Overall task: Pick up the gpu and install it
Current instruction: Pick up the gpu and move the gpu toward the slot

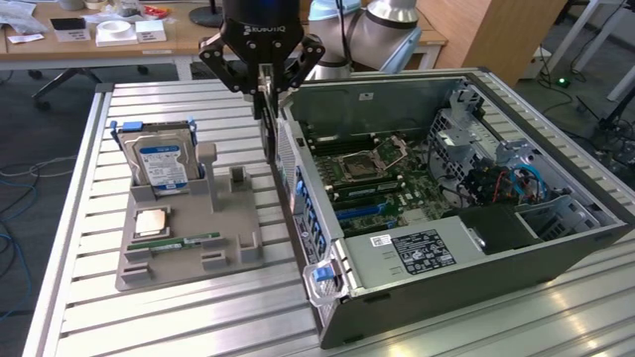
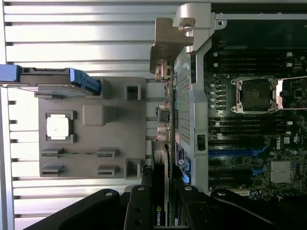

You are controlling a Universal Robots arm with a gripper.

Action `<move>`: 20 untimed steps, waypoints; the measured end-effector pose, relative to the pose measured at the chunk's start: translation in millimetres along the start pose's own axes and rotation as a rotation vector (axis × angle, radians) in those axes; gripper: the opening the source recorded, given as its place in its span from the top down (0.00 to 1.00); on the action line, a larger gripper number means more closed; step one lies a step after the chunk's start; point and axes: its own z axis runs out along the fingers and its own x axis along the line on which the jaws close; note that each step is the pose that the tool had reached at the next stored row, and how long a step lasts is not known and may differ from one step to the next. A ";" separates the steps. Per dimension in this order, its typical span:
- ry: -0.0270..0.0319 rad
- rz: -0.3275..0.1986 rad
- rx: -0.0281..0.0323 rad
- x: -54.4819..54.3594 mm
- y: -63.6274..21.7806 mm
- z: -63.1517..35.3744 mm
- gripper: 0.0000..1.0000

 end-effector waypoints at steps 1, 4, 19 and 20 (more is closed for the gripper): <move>0.0000 0.000 0.0000 -2.6 0.1 0.0 0.74; 0.0001 0.000 0.0000 -11.1 0.4 0.2 0.74; 0.0001 0.000 0.0000 -53.6 2.0 1.3 0.74; 0.0000 0.000 -0.0001 -56.5 2.2 1.4 0.74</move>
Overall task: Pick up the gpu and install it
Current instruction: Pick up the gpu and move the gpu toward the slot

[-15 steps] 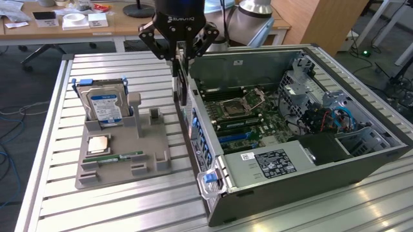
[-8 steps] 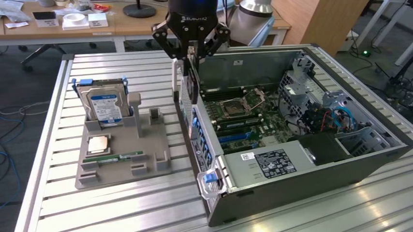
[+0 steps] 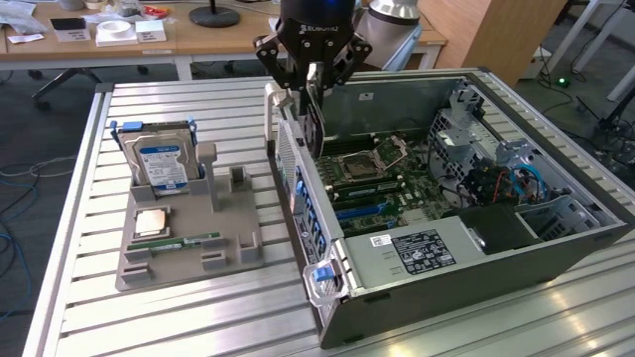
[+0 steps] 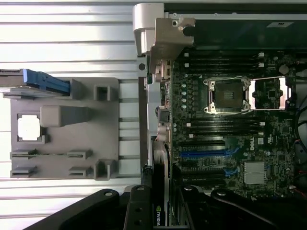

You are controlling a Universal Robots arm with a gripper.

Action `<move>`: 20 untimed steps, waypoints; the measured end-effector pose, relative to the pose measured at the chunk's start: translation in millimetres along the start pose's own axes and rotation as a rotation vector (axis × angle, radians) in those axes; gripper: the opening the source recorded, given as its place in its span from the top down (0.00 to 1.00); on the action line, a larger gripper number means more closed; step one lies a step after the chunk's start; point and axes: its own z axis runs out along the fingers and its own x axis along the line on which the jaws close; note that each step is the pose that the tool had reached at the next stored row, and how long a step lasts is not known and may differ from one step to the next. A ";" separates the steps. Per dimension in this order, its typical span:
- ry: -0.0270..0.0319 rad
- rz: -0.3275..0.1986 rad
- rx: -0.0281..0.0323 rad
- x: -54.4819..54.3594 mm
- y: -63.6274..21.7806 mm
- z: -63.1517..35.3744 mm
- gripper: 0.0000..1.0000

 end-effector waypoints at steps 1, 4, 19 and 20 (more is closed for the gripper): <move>0.0001 0.000 0.0000 -2.9 0.1 0.1 0.74; 0.0000 0.000 0.0000 -11.6 0.4 0.3 0.74; 0.0000 0.000 0.0000 -48.5 1.8 1.2 0.74; 0.0001 0.000 0.0000 -50.6 1.9 1.2 0.74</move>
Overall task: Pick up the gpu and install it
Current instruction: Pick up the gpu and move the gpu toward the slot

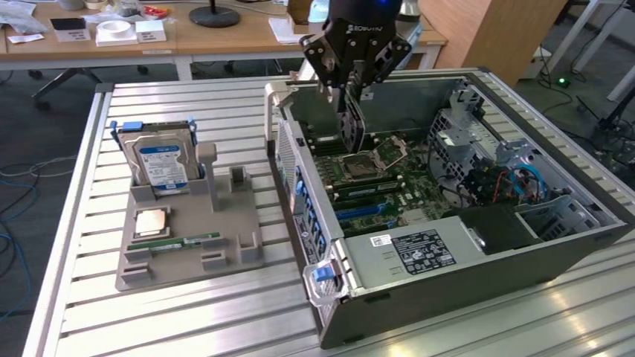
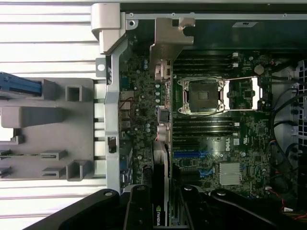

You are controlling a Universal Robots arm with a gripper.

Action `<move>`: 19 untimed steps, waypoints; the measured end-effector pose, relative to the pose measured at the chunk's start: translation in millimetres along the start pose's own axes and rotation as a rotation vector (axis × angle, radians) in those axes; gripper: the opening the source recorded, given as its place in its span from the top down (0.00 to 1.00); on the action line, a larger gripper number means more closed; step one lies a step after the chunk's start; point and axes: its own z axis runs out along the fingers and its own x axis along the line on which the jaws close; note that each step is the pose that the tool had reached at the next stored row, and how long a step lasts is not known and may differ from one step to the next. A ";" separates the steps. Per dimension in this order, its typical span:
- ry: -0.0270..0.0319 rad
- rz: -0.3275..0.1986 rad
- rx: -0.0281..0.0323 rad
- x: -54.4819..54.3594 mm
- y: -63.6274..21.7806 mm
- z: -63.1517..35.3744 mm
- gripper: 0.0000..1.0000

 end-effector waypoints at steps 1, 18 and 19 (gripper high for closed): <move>0.0000 0.000 0.0000 -1.8 0.1 0.0 0.74; 0.0000 0.000 0.0001 -29.3 1.1 0.7 0.74; 0.0000 0.000 0.0001 -31.0 1.2 0.7 0.74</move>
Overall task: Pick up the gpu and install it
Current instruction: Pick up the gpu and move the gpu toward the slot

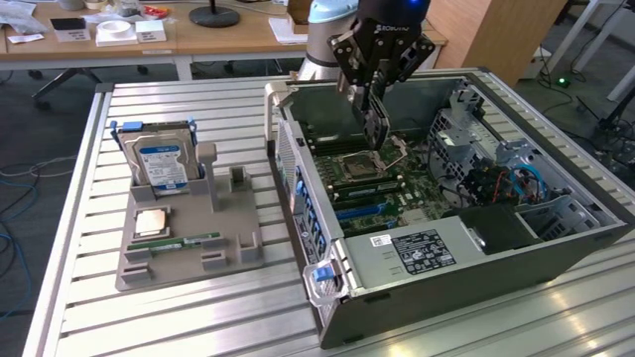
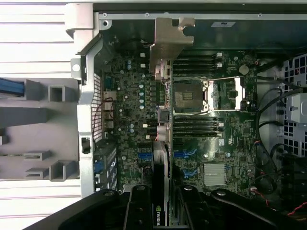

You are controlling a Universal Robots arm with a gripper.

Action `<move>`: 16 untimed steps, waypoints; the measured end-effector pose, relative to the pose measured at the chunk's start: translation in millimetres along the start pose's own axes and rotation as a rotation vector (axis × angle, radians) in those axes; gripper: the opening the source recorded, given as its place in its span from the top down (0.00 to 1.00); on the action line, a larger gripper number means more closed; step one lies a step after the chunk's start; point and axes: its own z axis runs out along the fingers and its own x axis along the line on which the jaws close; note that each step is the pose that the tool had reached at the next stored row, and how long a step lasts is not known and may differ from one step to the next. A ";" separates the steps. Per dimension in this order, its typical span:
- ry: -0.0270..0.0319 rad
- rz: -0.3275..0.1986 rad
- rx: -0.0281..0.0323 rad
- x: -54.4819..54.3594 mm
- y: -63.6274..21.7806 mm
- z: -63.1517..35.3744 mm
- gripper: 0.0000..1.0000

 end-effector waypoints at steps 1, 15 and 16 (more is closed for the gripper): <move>0.0000 0.000 0.0000 -1.8 0.1 0.1 0.74; 0.0000 0.000 0.0000 -34.1 1.3 0.8 0.74; 0.0000 0.000 -0.0001 -36.0 1.4 0.9 0.74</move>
